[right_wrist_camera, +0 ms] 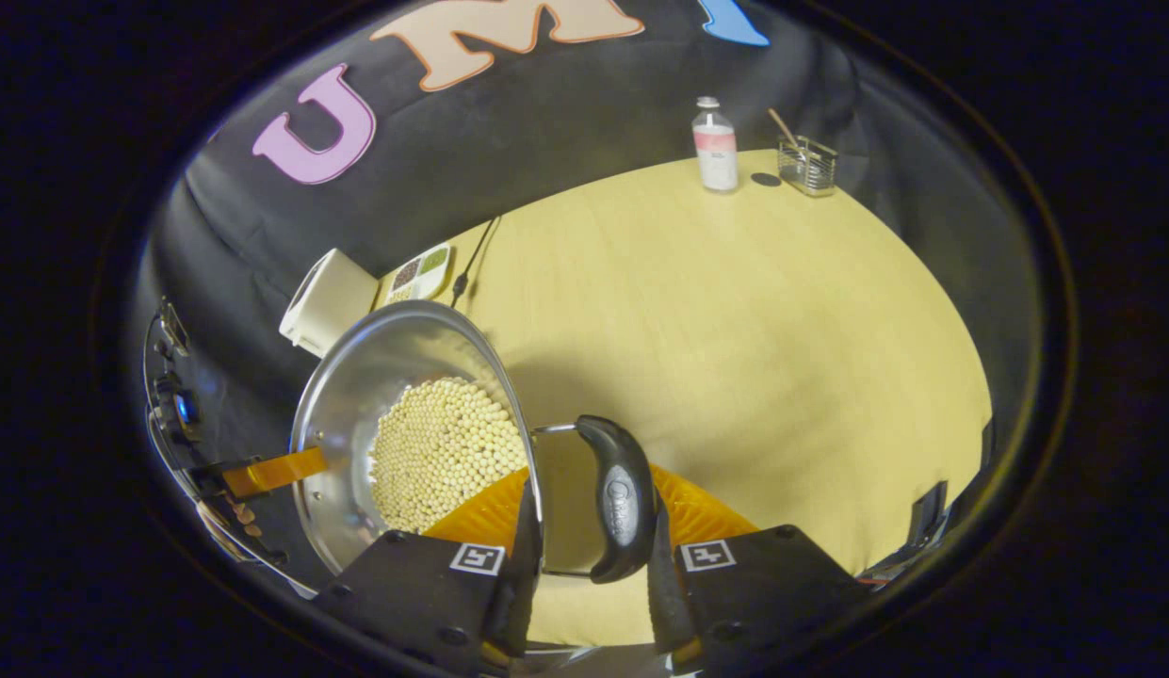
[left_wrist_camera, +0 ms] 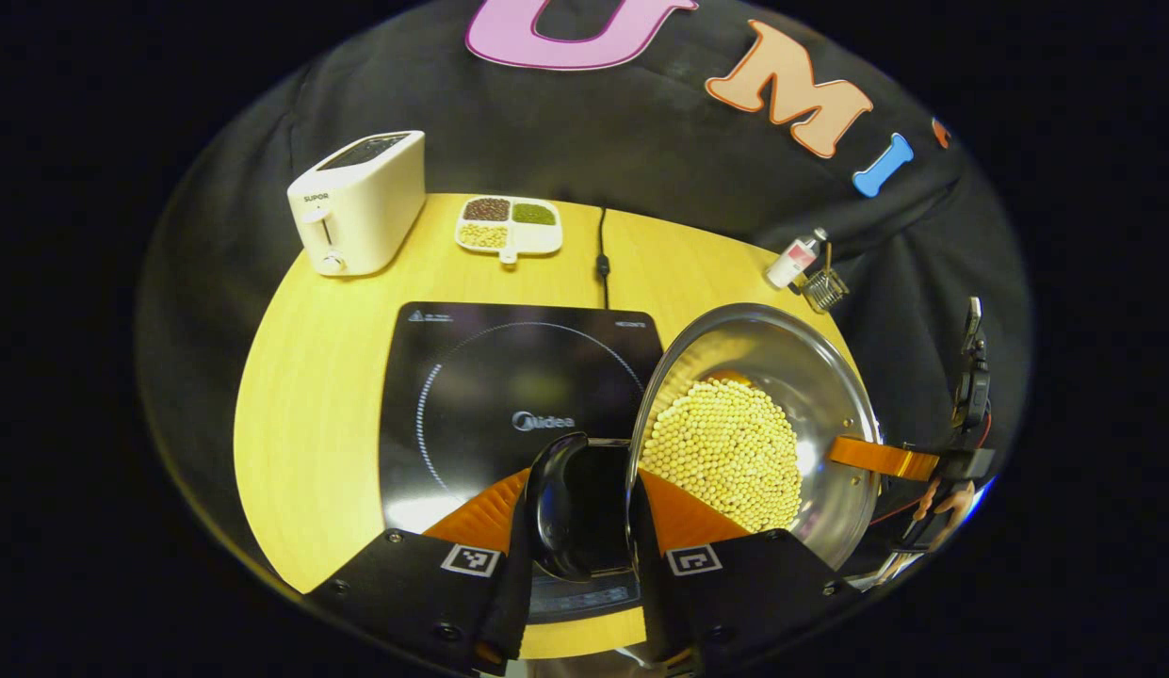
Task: First push the handle of the pot to place it horizontally, then grasp the pot with both hands and set it on the induction cooktop.
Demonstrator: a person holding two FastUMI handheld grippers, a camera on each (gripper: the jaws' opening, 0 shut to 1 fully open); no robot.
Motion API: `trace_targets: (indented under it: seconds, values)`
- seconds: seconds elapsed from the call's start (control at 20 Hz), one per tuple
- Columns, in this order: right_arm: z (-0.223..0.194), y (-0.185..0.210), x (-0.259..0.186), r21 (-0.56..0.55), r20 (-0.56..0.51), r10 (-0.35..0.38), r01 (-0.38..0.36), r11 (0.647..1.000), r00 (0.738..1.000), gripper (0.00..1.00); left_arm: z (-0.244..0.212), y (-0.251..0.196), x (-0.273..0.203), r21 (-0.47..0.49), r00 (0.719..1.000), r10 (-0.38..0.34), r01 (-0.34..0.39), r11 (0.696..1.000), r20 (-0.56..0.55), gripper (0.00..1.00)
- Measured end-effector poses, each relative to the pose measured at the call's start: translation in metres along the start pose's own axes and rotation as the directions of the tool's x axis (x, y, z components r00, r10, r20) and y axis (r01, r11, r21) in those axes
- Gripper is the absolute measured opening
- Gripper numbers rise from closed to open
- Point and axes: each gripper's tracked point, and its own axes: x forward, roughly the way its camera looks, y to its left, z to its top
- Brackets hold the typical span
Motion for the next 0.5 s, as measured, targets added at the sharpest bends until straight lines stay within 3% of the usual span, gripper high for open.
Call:
trace_targets:
  seconds: [0.5]
  values:
    - [-0.003, 0.066, 0.039, -0.007, 0.018, -0.005, 0.005, 1.000, 1.000, 0.46, 0.019, 0.074, 0.007, 0.041, 0.996, 0.061, -0.064, 0.997, 0.072, 0.49]
